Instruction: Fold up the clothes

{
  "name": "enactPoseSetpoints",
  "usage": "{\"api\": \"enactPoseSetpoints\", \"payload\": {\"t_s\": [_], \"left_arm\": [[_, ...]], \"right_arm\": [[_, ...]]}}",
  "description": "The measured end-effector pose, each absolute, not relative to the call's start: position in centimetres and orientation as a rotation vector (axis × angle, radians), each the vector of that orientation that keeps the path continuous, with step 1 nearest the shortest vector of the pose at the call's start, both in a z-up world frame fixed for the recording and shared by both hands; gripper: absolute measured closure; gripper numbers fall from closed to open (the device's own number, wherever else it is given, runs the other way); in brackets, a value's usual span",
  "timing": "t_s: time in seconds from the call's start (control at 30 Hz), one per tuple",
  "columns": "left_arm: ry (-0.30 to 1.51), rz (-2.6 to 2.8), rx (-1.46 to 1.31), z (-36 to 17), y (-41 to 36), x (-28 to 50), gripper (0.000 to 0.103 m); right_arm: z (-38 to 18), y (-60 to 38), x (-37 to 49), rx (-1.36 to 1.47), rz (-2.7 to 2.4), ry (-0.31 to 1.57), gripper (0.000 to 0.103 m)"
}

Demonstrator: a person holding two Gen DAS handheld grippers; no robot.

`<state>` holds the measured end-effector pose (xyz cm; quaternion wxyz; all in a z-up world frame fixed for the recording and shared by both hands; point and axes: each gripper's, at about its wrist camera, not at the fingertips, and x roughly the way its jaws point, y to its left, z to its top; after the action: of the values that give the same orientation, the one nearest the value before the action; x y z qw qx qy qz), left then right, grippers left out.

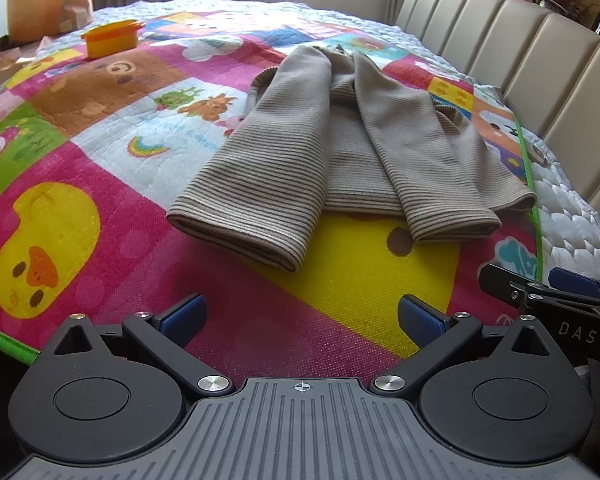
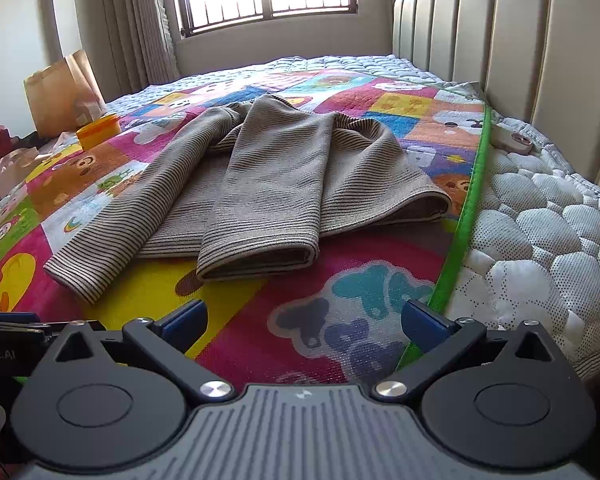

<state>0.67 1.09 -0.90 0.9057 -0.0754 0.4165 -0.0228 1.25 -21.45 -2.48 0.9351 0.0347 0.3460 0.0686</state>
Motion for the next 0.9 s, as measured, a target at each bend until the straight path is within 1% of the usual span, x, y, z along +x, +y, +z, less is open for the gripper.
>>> {"api": "enactPoseSetpoints", "payload": {"t_s": [0.9], "left_arm": [[0.866,-0.042,-0.149,-0.84,1.02,0.9,0.0]], "right_arm": [[-2.67,-21.31,1.41,0.074,0.155,0.711,0.0]]}}
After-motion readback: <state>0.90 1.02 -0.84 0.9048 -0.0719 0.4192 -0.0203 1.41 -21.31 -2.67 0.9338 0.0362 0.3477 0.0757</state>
